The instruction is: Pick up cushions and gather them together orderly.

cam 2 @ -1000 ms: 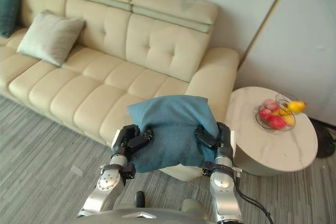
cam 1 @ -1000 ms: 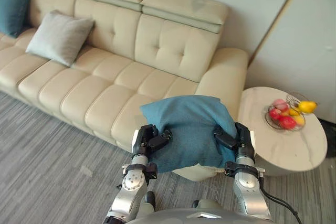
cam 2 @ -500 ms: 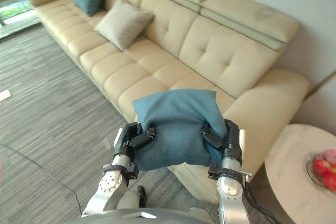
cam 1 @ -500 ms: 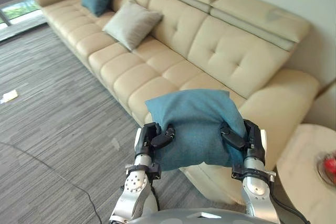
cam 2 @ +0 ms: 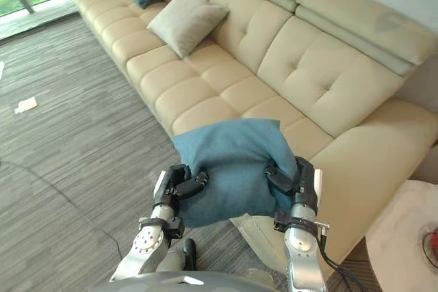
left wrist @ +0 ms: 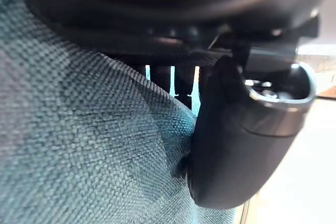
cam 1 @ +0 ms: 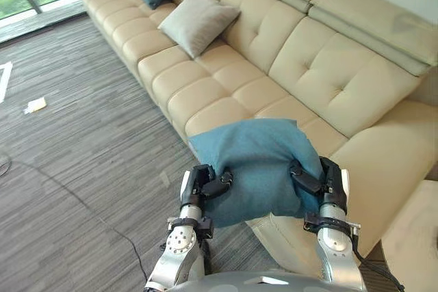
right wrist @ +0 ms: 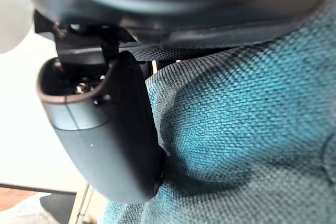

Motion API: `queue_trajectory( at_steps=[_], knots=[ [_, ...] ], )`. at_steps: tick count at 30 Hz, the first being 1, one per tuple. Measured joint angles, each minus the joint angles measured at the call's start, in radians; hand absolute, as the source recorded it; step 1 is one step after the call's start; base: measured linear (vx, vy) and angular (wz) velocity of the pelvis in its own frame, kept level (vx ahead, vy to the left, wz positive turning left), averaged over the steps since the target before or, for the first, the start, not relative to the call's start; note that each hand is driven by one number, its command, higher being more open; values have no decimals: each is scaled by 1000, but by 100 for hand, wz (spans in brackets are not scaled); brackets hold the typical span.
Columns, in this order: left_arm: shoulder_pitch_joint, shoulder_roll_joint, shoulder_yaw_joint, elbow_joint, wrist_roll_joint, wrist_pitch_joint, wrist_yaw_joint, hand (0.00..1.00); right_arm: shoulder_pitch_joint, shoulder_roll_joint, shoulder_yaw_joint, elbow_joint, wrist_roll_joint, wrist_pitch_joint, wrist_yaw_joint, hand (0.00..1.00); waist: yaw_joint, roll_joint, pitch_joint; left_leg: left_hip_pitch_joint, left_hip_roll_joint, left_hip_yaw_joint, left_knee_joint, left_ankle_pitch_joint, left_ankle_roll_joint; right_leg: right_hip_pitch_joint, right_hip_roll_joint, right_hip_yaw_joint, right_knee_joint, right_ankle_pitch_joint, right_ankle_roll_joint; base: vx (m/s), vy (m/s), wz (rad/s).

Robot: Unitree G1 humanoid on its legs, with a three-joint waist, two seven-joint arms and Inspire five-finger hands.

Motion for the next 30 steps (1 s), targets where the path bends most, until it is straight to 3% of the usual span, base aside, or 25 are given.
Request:
queue_trajectory(
  at_steps=[1,2,5,6,7,9,12,13,15,16,17,20,21,22,24,25,26,30],
  knots=[
    [0,2,2,0,0,0,1,0,-1,-2,6,1,0,0,0,0,-3,-1,-2,5,4,2,-7,0,0,-8,14,1,-12,-12,2,142,85,-41],
    [0,12,21,0,0,0,2,0,-13,-8,26,1,0,0,4,0,-8,10,4,35,18,27,-40,9,-12,-45,74,-21,-96,-34,-2,142,69,-45],
    [-1,17,34,0,0,1,2,0,-31,-14,39,8,0,0,8,0,-26,23,3,80,18,48,-68,15,-23,-62,156,-74,-320,0,2,175,10,-17],
    [-4,17,35,0,0,1,2,0,-31,-15,39,9,0,0,7,0,-34,8,-8,85,-7,36,-60,9,-33,-53,177,-50,-445,162,-36,219,-70,31],
    [-3,-4,34,8,0,6,0,0,-41,-35,38,29,1,0,5,0,-46,35,-16,97,1,12,-66,1,-40,-27,193,-49,-474,189,-66,235,-68,28],
    [-2,-17,35,6,2,6,-2,0,-41,-54,38,28,1,0,7,0,-33,56,-27,103,19,9,-67,-13,-59,4,213,-54,-524,197,-70,218,-63,3],
    [5,-31,35,5,2,6,-4,0,-26,-54,36,16,1,0,4,0,-32,67,-24,123,38,3,-42,-28,-79,51,227,-65,-544,195,-71,156,-75,11],
    [14,-42,35,4,2,6,-12,0,11,-51,29,-35,1,5,4,0,-32,76,-17,113,61,-9,61,-70,-91,98,233,-79,-555,178,-71,77,-32,19],
    [26,-50,35,-5,2,6,-18,0,44,-47,28,-89,1,5,5,0,-30,82,-13,84,81,-8,183,-102,-105,132,235,-85,-562,160,-70,69,-24,12],
    [38,-60,35,-14,1,6,-20,0,74,-47,28,-140,1,5,5,0,-23,90,-9,43,105,-7,321,-109,-109,163,238,-82,-572,154,-70,68,-6,-9],
    [55,-77,38,-46,1,6,-22,0,95,-51,27,-195,1,5,5,0,-13,101,-8,-20,137,-8,470,-127,-104,183,241,-71,-580,144,-77,50,17,-16],
    [69,-92,44,-84,1,5,-28,0,90,-47,24,-227,1,5,0,0,3,104,-11,-49,174,-27,454,-192,-60,185,237,-19,-566,121,-83,51,105,-34],
    [69,-95,46,-85,1,5,-28,0,88,-47,24,-229,1,5,0,0,8,103,-11,-50,175,-34,442,-197,-59,185,236,-11,-566,120,-82,56,159,-83],
    [67,-101,57,-86,1,5,-29,0,76,-44,29,-233,1,5,0,0,27,98,-10,-51,163,-132,323,-199,-66,181,221,48,-552,111,-68,105,295,-79],
    [68,-101,56,-86,1,5,-29,0,75,-45,28,-233,1,5,-3,0,34,96,-11,-52,143,-231,232,-188,-83,168,205,82,-529,95,-43,112,307,-77],
    [69,-101,55,-86,1,5,-29,0,74,-48,28,-232,2,6,-5,0,35,106,-18,-45,138,-280,166,-114,-143,149,200,113,-506,81,-12,196,379,-79],
    [72,-88,55,-85,1,6,-24,0,75,-34,31,-216,2,12,-4,0,28,89,-36,-37,114,-261,165,-67,-153,147,179,148,-518,86,22,239,449,-74],
    [70,-69,56,-86,1,6,-15,0,72,-4,39,-216,1,18,-4,0,21,47,-57,-56,57,-169,232,-103,-103,147,105,230,-597,142,94,163,313,-58]
  ],
)
